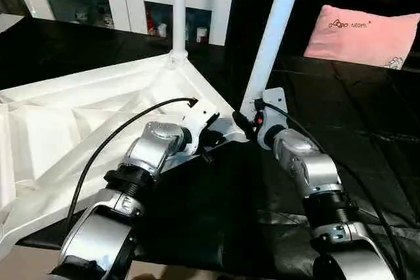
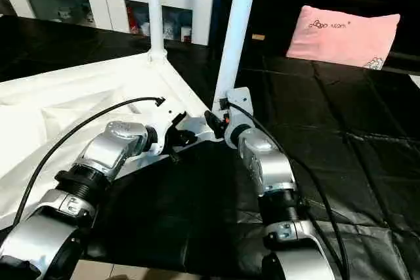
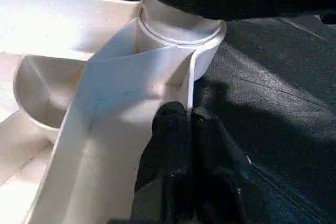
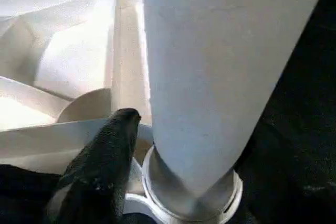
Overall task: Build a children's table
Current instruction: Rotate leg to tighten
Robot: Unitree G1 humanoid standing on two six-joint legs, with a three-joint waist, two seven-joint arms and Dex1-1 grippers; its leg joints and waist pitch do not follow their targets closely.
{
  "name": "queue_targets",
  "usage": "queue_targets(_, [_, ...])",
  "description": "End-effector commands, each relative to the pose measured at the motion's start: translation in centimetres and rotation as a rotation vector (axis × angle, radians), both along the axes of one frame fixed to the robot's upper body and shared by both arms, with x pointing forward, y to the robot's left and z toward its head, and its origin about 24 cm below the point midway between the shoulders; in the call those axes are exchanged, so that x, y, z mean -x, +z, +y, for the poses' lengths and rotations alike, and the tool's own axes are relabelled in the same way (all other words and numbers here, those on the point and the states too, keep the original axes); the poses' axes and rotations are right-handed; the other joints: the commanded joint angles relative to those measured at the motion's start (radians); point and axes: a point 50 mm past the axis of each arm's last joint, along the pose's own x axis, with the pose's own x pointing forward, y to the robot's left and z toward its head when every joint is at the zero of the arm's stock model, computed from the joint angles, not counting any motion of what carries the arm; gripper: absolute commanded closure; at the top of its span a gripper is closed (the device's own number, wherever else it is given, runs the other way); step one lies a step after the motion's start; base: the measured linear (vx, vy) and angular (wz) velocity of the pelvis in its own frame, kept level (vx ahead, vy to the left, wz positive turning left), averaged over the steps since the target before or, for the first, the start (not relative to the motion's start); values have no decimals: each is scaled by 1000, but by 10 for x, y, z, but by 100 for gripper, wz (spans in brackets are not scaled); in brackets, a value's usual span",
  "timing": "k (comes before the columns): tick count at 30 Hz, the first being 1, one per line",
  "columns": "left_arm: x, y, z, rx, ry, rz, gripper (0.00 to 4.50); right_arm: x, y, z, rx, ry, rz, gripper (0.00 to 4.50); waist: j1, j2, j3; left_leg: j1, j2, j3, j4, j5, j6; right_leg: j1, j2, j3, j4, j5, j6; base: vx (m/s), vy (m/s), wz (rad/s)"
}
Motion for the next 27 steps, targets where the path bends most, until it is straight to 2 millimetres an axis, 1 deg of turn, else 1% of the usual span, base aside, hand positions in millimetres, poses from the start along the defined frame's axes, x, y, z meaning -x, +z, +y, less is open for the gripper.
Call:
queue_targets(1, [0, 17, -18, 56, -88, -63, 450, 8, -3, 18, -17, 134, 11, 118, 5, 17, -74, 1, 25, -8, -61, -85, 27, 71, -104, 63, -70, -138, -154, 0, 0, 0])
queue_targets(2, [1, 16, -11, 42, -115, -47, 450, 14, -3, 10, -18, 210, -2, 106, 7, 16, -73, 1, 25, -8, -60, -82, 32, 72, -103, 62, -71, -129, -155, 0, 0, 0])
queue_targets(3, [2, 16, -8, 35, -128, -39, 450, 18, -3, 7, -20, 253, -6, 96, 9, 15, -73, 1, 23, -7, -59, -82, 38, 74, -103, 62, -72, -124, -154, 0, 0, 0])
queue_targets(4, [2, 16, -8, 34, -131, -39, 450, 18, -3, 7, -20, 258, -7, 89, 12, 15, -72, -1, 24, -7, -59, -80, 47, 75, -103, 64, -70, -117, -152, 0, 0, 0])
queue_targets(5, [3, 15, -4, 22, -167, -41, 450, 22, -2, 1, -18, 312, -11, 84, 11, 17, -72, 0, 26, -8, -60, -85, 48, 73, -105, 62, -73, -132, -153, 0, 0, 0])
queue_targets(6, [3, 15, -1, 17, -181, -33, 450, 25, -2, -4, -12, 343, -10, 69, 12, 14, -71, 1, 25, -7, -59, -92, 48, 74, -103, 61, -75, -153, -151, 0, 0, 0])
queue_targets(7, [4, 15, 3, 9, -205, -35, 450, 27, -2, -10, 2, 378, -14, 69, 13, 15, -71, 1, 24, -7, -59, -98, 51, 74, -103, 61, -77, -164, -150, 0, 0, 0])
queue_targets(8, [5, 14, 7, 0, -231, -32, 450, 29, -2, -17, 14, 409, -14, 57, 17, 16, -69, 2, 25, -7, -59, -108, 51, 72, -105, 61, -82, -192, -141, 0, 0, 0])
queue_targets(9, [5, 14, 10, -11, -247, -26, 450, 30, -2, -22, 25, 432, -14, 48, 15, 16, -68, 3, 26, -5, -58, -114, 50, 69, -103, 63, -81, -199, -143, 0, 0, 0])
queue_targets(10, [6, 14, 13, -23, -275, -31, 450, 32, -1, -27, 34, 460, -20, 43, 15, 15, -68, 1, 26, -6, -59, -120, 48, 69, -104, 61, -83, -222, -140, 0, 0, 0])
queue_targets(11, [8, 13, 17, -37, -318, -34, 450, 34, 1, -34, 46, 499, -28, 27, 18, 16, -67, 1, 25, -7, -59, -132, 46, 69, -105, 60, -89, -257, -127, 0, 0, 0])
queue_targets(12, [9, 12, 20, -48, -344, -24, 450, 36, 2, -40, 54, 540, -32, 27, 20, 20, -67, 3, 25, -7, -58, -139, 45, 67, -105, 60, -89, -273, -123, 0, 0, 0])
queue_targets(13, [10, 13, 23, -53, -380, -29, 450, 38, 4, -45, 56, 582, -32, 19, 19, 21, -66, 5, 26, -7, -58, -142, 46, 66, -105, 60, -90, -277, -124, 0, 0, 0])
queue_targets(14, [12, 13, 26, -52, -423, -34, 450, 40, 5, -49, 55, 621, -26, 11, 22, 18, -67, 3, 27, -7, -58, -140, 49, 67, -103, 60, -89, -272, -127, 0, 0, 0])
queue_targets(15, [14, 13, 28, -54, -457, -34, 450, 42, 6, -53, 57, 653, -21, 5, 24, 21, -67, 3, 27, -8, -58, -141, 50, 67, -104, 59, -88, -267, -129, 0, 0, 0])
queue_targets(16, [16, 13, 30, -57, -497, -39, 450, 43, 7, -56, 61, 683, -15, 5, 26, 19, -69, 5, 29, -7, -58, -137, 53, 66, -103, 60, -87, -254, -132, 0, 0, 0])
queue_targets(17, [19, 13, 31, -59, -543, -40, 450, 44, 8, -59, 68, 712, -7, 5, 32, 19, -69, 4, 29, -7, -57, -130, 58, 67, -104, 60, -85, -234, -138, 0, 0, 0])
queue_targets(18, [24, 12, 35, -71, -612, -22, 450, 45, 9, -63, 72, 766, 9, 5, 37, 20, -71, 6, 31, -7, -57, -120, 58, 65, -104, 60, -80, -208, -148, 0, 0, 0])
queue_targets(19, [24, 12, 35, -71, -612, -22, 450, 45, 9, -63, 72, 766, 9, 5, 39, 19, -71, 7, 31, -6, -57, -120, 59, 64, -103, 60, -79, -201, -152, 0, 0, 0])
queue_targets(20, [28, 11, 38, -90, -673, -9, 450, 46, 10, -65, 74, 815, 24, 5, 43, 20, -70, 8, 32, -6, -57, -119, 59, 63, -104, 60, -76, -188, -161, 0, 0, 0])
queue_targets(21, [29, 11, 39, -97, -694, -5, 450, 46, 11, -66, 76, 833, 27, 5, 44, 20, -71, 6, 34, -5, -58, -117, 55, 65, -104, 59, -74, -180, -169, 0, 0, 0])
queue_targets(22, [30, 11, 39, -98, -698, -4, 450, 46, 11, -66, 77, 836, 28, 5, 47, 21, -70, 6, 34, -5, -58, -118, 51, 64, -103, 58, -73, -182, -169, 0, 0, 0])
queue_targets(23, [33, 11, 42, -106, -745, 1, 450, 45, 11, -65, 97, 876, 25, 5, 48, 22, -70, 7, 35, -5, -58, -121, 49, 63, -104, 58, -73, -186, -170, 0, 0, 0])
queue_targets(25, [33, 11, 42, -106, -745, 1, 450, 45, 11, -65, 97, 876, 25, 5, 50, 21, -70, 7, 34, -4, -57, -128, 43, 64, -104, 58, -74, -202, -165, 0, 0, 0])
queue_targets(26, [34, 10, 43, -111, -764, 4, 450, 46, 11, -63, 90, 912, 26, 5, 54, 19, -71, 8, 34, -4, -57, -124, 40, 63, -105, 58, -74, -204, -164, 0, 0, 0])
queue_targets(27, [36, 10, 43, -112, -793, 5, 450, 48, 10, -61, 77, 956, 34, 5, 56, 20, -71, 8, 34, -4, -57, -126, 40, 63, -106, 58, -73, -205, -165, 0, 0, 0])
